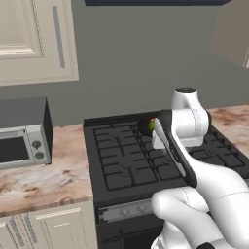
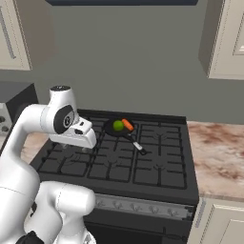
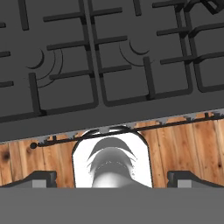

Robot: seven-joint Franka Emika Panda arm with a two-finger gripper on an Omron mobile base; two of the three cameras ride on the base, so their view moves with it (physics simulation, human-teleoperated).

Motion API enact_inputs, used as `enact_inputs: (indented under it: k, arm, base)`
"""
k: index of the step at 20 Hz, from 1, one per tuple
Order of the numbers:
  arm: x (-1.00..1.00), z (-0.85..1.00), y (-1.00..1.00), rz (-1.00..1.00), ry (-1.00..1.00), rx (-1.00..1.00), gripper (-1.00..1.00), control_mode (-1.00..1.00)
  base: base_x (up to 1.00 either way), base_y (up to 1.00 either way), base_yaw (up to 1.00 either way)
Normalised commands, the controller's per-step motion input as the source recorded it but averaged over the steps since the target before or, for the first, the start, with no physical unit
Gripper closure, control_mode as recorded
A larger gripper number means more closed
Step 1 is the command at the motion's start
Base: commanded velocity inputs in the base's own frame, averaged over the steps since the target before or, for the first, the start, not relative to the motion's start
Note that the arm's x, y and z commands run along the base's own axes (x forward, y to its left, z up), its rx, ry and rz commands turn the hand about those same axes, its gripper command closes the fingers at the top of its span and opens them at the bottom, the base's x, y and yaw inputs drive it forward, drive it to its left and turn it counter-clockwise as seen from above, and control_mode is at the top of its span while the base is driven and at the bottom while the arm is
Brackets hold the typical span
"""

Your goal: Put the carrot and lime in the pan. Then turn on the rear center burner and set the heat to medium.

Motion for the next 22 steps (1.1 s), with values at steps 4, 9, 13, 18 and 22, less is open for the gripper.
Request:
enact_inputs:
  k: [4, 9, 13, 18, 22]
  arm:
    - [0.0, 0.0, 0.0, 0.0, 0.0, 0.0, -1.0, 1.0]
    - [0.0, 0.0, 0.0, 0.0, 0.0, 0.0, -1.0, 1.0]
    - [0.0, 0.0, 0.0, 0.0, 0.0, 0.0, -1.0, 1.0]
    - [0.0, 0.0, 0.0, 0.0, 0.0, 0.0, -1.0, -1.0]
    - [0.0, 0.0, 0.0, 0.0, 0.0, 0.0, -1.0, -1.0]
  base:
    - [0.0, 0.0, 0.0]
    - [0.0, 0.0, 0.0]
    - [0.0, 0.0, 0.0]
    - [0.0, 0.0, 0.0]
    - [0.0, 0.0, 0.0]
